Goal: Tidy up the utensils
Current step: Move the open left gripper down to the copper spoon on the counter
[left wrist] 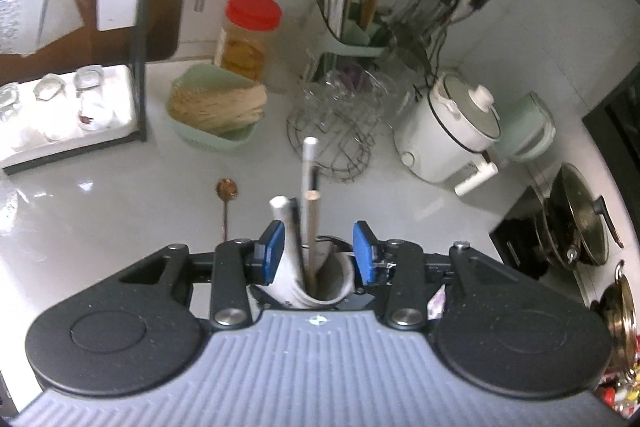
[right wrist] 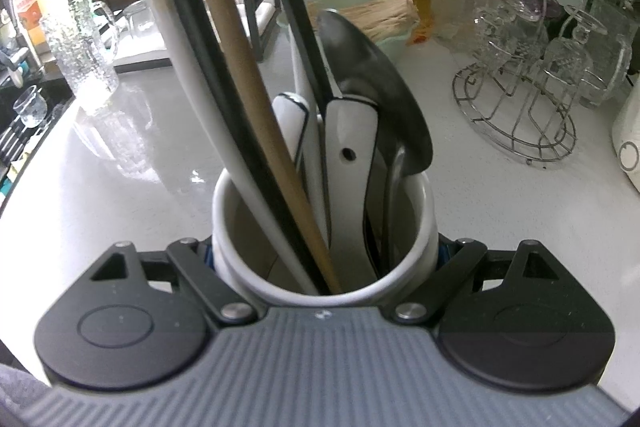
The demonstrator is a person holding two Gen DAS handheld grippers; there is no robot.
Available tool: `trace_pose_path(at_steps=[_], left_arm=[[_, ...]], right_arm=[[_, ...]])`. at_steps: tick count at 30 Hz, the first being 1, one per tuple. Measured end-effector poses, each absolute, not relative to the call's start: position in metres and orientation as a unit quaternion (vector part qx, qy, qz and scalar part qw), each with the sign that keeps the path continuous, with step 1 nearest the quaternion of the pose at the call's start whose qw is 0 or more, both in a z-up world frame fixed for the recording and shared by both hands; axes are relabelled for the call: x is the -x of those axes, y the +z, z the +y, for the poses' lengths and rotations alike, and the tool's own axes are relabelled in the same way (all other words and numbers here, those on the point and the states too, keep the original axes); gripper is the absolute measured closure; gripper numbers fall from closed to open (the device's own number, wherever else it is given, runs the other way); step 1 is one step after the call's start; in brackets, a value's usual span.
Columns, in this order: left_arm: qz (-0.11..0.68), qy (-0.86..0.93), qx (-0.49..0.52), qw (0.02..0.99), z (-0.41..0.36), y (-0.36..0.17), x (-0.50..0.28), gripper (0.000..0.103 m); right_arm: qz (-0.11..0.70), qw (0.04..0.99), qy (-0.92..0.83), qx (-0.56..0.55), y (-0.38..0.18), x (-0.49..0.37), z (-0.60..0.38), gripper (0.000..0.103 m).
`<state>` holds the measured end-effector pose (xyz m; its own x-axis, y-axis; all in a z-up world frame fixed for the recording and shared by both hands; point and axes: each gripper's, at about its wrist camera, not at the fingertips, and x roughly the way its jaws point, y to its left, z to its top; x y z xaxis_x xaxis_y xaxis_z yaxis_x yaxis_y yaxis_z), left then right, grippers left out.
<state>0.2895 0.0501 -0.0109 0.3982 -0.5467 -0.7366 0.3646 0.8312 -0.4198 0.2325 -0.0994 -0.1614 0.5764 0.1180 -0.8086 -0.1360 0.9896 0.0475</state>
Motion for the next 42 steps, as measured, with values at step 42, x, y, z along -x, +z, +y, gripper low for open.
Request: trace_pose_path(at_steps=[42], left_arm=[[0.458, -0.212, -0.026, 0.863, -0.014, -0.227, -0.416, 0.055]], right_arm=[[0.475, 0.879, 0.032, -0.005, -0.159, -0.226, -0.133, 0.011]])
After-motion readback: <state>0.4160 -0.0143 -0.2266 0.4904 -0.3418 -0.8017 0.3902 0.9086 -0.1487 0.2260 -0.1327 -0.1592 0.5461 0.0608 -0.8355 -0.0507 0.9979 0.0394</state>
